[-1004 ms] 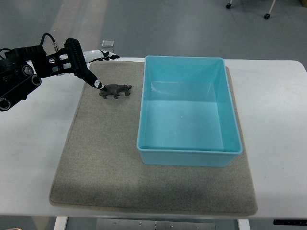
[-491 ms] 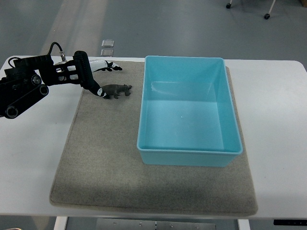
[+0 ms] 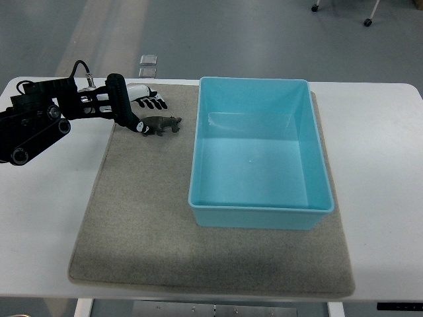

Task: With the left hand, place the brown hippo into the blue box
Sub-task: 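Lower the left hand onto the brown hippo and close fingers around it, then lift the hippo with the left hand and carry it over the blue box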

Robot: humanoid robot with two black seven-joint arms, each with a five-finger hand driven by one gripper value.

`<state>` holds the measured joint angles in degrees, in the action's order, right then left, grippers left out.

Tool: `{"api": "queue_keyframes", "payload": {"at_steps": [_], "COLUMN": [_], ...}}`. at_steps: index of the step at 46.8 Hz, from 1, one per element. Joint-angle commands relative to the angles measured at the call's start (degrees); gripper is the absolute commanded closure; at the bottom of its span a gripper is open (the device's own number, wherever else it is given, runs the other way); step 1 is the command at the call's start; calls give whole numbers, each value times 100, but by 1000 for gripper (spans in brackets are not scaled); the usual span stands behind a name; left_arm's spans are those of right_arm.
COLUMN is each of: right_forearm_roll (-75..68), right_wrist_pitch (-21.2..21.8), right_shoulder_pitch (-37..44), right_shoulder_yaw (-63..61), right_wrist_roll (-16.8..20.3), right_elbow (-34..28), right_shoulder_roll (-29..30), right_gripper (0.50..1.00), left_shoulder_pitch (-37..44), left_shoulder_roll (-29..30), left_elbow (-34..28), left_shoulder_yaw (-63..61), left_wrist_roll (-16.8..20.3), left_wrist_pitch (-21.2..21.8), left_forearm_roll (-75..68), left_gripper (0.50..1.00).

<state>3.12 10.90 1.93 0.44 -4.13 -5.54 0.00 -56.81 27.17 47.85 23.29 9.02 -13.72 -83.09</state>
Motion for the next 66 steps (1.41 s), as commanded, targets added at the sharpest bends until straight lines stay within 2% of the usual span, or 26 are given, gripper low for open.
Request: {"api": "queue_keyframes", "payload": {"at_steps": [1, 17, 25, 40, 54, 66], "right_forearm_roll": [-4, -4, 4, -4, -4, 4], "right_wrist_pitch": [0, 0, 0, 0, 0, 0], "right_shoulder_pitch": [0, 0, 0, 0, 0, 0], "right_shoulder_yaw": [0, 0, 0, 0, 0, 0], "right_wrist_roll": [0, 0, 0, 0, 0, 0], "right_elbow": [0, 0, 0, 0, 0, 0], "right_shoulder_roll": [0, 0, 0, 0, 0, 0], "right_gripper": [564, 564, 564, 564, 564, 564], "left_shoulder_pitch": [12, 73, 73, -23, -489, -999], "left_shoulder_roll": [-1, 8, -1, 17, 78, 17], "left_elbow": [5, 5, 5, 58, 102, 707], "left_shoulder_yaw": [0, 0, 0, 97, 439, 650], "left_wrist_roll": [3, -6, -23, -260, -278, -304], "left_wrist_pitch": [1, 1, 1, -96, -87, -105], "left_forearm_roll": [-6, -41, -32, 82, 91, 82], "left_gripper": [787, 879, 1000, 1000, 1000, 1000]}}
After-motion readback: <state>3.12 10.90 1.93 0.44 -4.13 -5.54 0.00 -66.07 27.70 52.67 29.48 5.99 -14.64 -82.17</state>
